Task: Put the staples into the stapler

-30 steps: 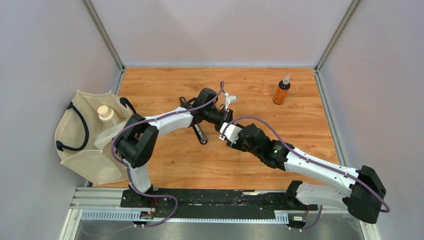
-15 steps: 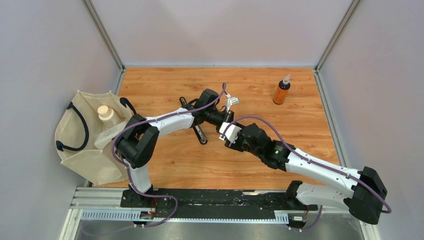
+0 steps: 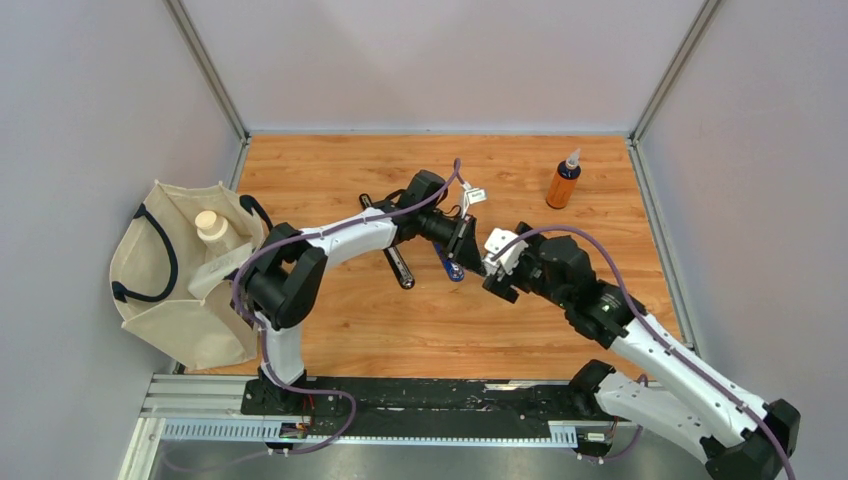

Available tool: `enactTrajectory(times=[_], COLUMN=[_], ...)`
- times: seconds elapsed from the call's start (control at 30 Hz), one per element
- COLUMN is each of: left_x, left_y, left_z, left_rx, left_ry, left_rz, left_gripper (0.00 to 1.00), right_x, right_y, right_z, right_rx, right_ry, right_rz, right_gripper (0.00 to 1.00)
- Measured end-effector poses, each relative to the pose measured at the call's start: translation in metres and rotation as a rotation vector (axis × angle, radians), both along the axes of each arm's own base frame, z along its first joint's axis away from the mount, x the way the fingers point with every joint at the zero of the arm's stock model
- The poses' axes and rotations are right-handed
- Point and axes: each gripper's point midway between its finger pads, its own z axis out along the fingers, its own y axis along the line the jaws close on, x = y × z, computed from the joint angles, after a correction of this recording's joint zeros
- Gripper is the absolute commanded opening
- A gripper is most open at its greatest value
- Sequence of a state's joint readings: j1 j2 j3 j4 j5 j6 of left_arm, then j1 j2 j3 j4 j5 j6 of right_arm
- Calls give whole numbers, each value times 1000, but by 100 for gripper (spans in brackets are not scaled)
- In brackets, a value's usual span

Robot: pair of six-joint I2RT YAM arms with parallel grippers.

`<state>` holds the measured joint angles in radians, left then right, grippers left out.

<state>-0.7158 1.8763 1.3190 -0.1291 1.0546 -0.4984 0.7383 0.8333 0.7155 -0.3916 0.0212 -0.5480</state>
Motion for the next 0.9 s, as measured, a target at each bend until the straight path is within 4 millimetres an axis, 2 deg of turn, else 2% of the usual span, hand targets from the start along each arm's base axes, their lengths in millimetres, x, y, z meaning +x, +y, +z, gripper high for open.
enactTrajectory(times=[0.13,0.2,0.33,0.53,0.7,0.9], left_x=[10,17,30,44,48,49], left_y=[-7,-12,-24,-40,-45,-49], left_z=[-5,-8,-18,-37,-40,-32], left_rx=[15,19,25,20,7,-22], left_ry=[41,59,99,171,201,207], left_rz=[4,9,20,38,48,41], left_gripper=[12,12,12,12,12,12], right_x=[-1,-1,-3,-7,-1,4], right_y=[-25,-37,-57,-68,-81,-89], right_z=[11,10,-15,-57,-69,-83], right_rx=[15,10,-33,-120,-118,-111], right_ry=[-43,-56,-12,116,176,241], right_rz=[-47,-71,-102,-95,-127,-137], right_gripper=[94,94,94,94,94,92])
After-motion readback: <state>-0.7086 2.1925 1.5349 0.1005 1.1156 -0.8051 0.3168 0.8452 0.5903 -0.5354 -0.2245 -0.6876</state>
